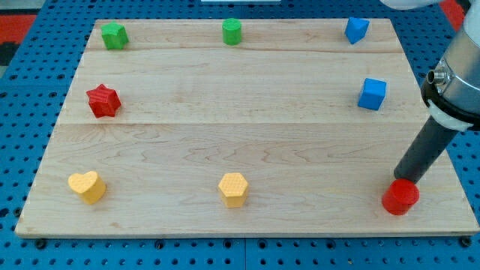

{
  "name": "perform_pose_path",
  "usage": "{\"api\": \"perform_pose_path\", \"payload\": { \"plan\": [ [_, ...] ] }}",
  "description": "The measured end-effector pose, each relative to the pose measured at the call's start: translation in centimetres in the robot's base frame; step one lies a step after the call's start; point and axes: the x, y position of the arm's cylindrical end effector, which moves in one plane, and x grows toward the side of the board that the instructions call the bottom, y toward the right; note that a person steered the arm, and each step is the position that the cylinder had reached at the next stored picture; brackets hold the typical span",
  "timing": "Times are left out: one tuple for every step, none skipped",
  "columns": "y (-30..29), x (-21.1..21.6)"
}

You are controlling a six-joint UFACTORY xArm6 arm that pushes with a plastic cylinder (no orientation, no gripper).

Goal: Push the red circle slightly to the left

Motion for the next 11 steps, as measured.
{"api": "perform_pose_path", "payload": {
  "plan": [
    [0.0,0.0],
    [4.0,0.2],
    [5.3,3.4],
    [5.3,4.9],
    [5.3,4.9],
    [2.0,4.9],
    [-0.8,4.9],
    [-0.8,4.9],
    [-1.0,3.4],
    [-1.3,1.0],
    [-2.5,0.2]
  ]
}}
